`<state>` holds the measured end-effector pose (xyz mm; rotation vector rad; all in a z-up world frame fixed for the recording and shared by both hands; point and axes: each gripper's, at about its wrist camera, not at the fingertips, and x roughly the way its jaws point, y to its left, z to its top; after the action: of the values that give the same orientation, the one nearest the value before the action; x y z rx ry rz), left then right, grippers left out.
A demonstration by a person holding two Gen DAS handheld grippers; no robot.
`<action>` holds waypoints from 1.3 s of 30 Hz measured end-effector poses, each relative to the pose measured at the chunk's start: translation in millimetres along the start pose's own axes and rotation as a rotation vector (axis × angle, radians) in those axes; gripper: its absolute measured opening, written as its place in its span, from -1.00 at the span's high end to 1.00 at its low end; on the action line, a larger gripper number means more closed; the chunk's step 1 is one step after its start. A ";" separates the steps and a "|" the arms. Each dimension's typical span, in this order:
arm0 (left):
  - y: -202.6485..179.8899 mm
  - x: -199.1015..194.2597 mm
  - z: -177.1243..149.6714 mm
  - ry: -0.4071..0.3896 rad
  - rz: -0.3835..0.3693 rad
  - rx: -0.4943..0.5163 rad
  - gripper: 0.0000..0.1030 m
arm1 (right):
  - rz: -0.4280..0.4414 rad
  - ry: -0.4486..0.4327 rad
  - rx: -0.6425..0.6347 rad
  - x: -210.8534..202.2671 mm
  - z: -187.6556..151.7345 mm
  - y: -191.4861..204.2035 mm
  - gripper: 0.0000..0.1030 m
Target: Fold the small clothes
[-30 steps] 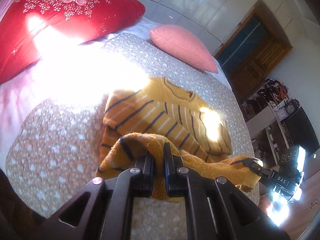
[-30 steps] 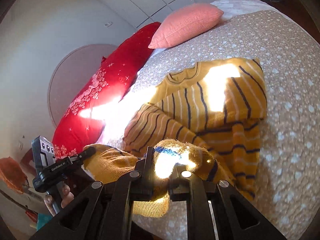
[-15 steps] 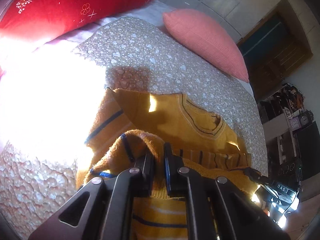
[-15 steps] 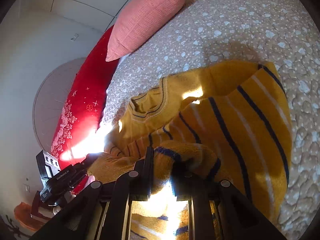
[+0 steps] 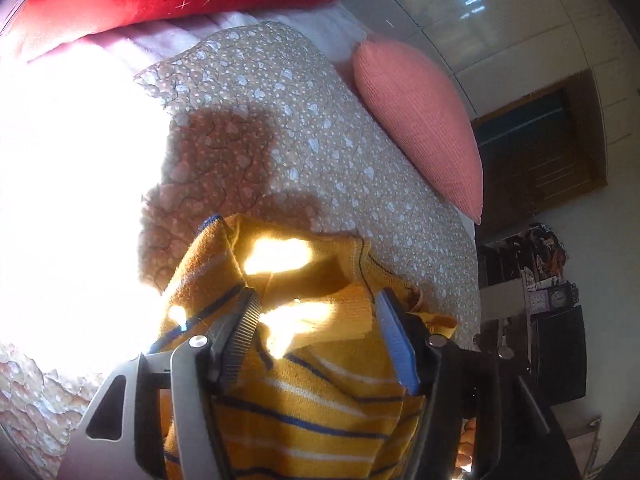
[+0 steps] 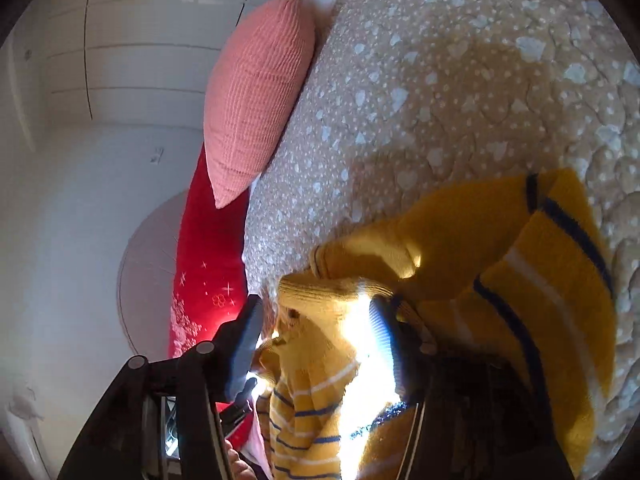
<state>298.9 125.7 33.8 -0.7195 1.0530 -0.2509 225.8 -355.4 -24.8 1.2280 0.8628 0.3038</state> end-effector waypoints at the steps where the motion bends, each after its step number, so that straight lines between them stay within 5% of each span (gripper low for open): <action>1: 1.4 -4.4 3.1 -0.015 0.015 -0.006 -0.18 | -0.010 -0.018 0.004 -4.1 3.7 0.1 -0.21; 8: -4.3 -47.5 -4.5 -0.078 0.139 0.074 -0.19 | -0.170 -0.066 -0.184 -53.3 -6.0 31.3 -0.29; 16: -12.3 -64.8 -78.7 -0.036 0.259 0.245 -0.23 | -0.264 0.048 -0.428 -54.2 -75.9 76.5 -0.29; 19: -11.0 -60.5 -107.4 -0.064 0.410 0.330 -0.21 | -0.284 0.127 -0.502 -23.6 -100.5 97.4 -0.11; 22: -0.5 -48.8 -122.1 -0.042 0.507 0.375 0.27 | -0.330 0.189 -0.593 19.9 -120.7 116.7 0.11; 25: 15.1 -42.7 -126.0 -0.009 0.503 0.389 0.31 | -0.374 0.244 -0.660 72.4 -136.0 126.4 0.11; 30: 12.3 -43.6 -127.2 -0.063 0.571 0.513 0.31 | -0.498 0.331 -0.776 173.6 -149.9 134.1 0.11; 39: 26.4 -50.8 -128.0 -0.072 0.502 0.467 0.26 | -0.625 0.365 -0.914 287.9 -158.8 172.2 0.09</action>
<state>160.2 118.0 14.7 -0.0349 1.0215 -0.0301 342.0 -3.8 1.3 0.0297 1.1836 0.3548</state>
